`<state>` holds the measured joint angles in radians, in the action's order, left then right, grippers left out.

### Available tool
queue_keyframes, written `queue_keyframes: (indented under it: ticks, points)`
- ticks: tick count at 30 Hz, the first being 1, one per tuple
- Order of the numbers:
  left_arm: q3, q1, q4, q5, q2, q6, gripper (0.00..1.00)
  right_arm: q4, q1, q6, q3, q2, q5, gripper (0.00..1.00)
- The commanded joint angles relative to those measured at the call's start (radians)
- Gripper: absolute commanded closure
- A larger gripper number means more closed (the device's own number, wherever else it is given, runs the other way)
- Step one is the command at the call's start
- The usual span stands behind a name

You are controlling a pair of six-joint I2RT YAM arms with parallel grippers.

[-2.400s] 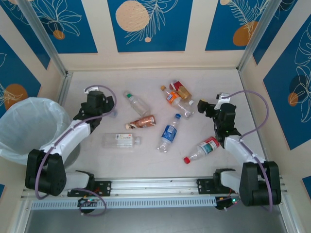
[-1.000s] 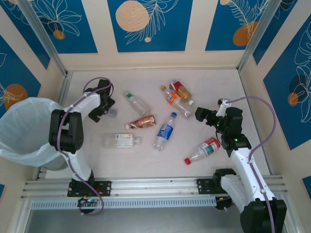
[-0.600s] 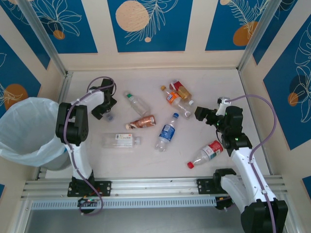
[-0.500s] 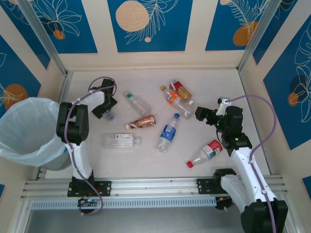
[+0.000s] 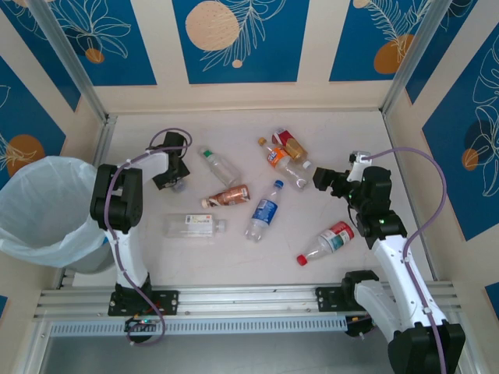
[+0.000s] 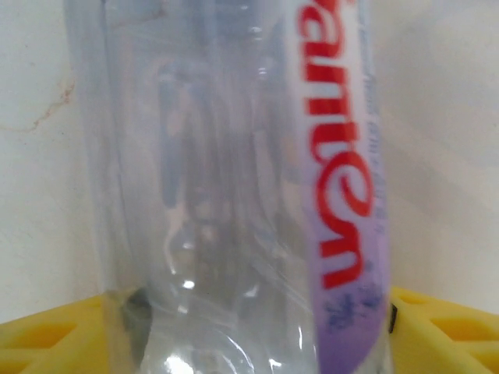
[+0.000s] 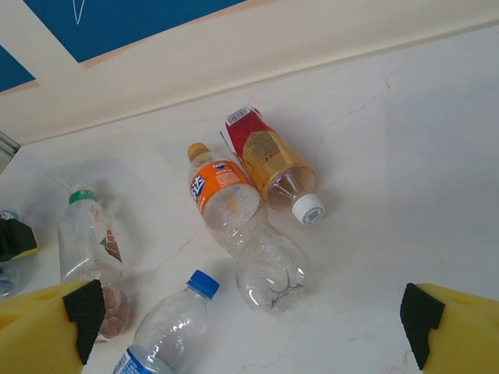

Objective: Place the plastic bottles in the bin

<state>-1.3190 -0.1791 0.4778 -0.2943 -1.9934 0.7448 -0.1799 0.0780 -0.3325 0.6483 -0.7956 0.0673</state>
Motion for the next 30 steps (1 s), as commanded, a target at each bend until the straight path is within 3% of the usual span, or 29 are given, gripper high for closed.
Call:
queue_keyframes:
  ticks: [1, 7, 15, 25, 30]
  points:
    - [0.044, -0.009, -0.053, 0.007, 0.023, -0.067, 0.32, 0.013, 0.016, -0.010, 0.032, -0.004, 0.022, 0.01]
    - [0.051, -0.020, -0.067, 0.026, 0.037, -0.131, 0.44, 0.002, 0.045, -0.010, 0.054, -0.025, 0.038, 0.01]
    - [0.063, -0.099, -0.047, 0.046, 0.133, -0.238, 0.51, -0.040, 0.094, -0.069, 0.058, -0.033, 0.016, 0.00]
    - [0.084, -0.175, 0.016, 0.130, 0.361, -0.281, 0.52, 0.061, 0.160, -0.097, -0.002, -0.019, -0.111, 0.00]
    - [0.047, -0.175, 0.121, 0.124, 0.462, -0.301, 0.52, 0.148, 0.182, -0.110, -0.021, -0.020, -0.066, 0.00]
